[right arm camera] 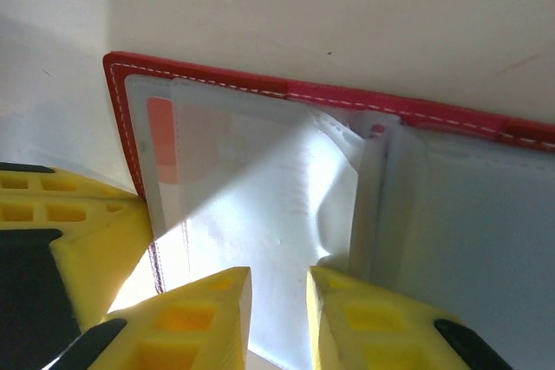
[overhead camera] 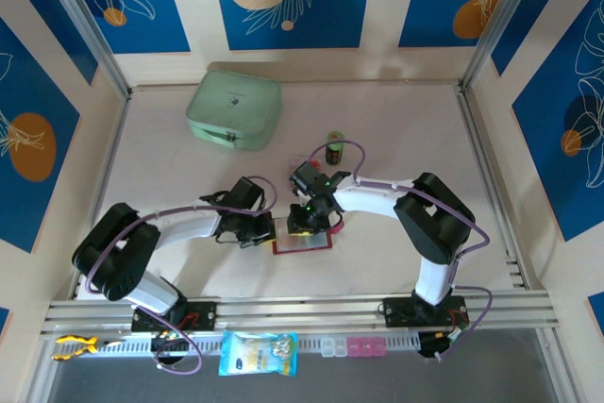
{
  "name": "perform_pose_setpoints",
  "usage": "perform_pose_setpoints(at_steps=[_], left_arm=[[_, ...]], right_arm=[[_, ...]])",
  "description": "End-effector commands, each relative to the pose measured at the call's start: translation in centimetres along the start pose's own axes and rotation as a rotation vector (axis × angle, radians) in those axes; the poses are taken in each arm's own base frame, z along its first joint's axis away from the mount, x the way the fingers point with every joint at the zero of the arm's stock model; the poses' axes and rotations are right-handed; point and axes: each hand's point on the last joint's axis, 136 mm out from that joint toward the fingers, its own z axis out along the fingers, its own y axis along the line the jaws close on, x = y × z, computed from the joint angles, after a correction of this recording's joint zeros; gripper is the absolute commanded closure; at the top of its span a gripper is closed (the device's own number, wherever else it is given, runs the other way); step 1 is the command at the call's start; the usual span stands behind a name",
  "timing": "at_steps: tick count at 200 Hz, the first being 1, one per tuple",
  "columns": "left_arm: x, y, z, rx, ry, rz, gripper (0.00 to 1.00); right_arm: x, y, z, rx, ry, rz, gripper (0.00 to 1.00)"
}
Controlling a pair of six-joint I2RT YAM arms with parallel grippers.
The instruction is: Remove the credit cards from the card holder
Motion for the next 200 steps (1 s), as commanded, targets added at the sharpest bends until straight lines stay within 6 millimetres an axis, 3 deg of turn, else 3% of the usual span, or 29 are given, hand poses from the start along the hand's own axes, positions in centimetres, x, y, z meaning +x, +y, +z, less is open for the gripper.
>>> perform_pose_setpoints(at_steps=[1, 89, 145, 200], left_arm=[[0.6, 1.4, 0.4, -0.067, 0.026, -0.005, 1.00], [0.1, 0.8, 0.1, -0.060, 0.012, 0.000, 0.99], [-1.2, -2.1, -2.3, 0.003, -0.052, 0.031, 0.95], [-1.3, -5.2, -2.2, 0.130, -0.051, 0.048, 0.86]], right_arm=[[0.8, -0.6, -0.6, 0.003, 0.014, -0.009, 0.76], [0.9, -1.5, -0.2, -0.055, 0.021, -0.009, 0.77], [0.9, -2.0, 0.2, -0.155, 0.025, 0.030, 0.77], [1.0, -2.8, 0.2, -0.232, 0.030, 0.060, 0.78]])
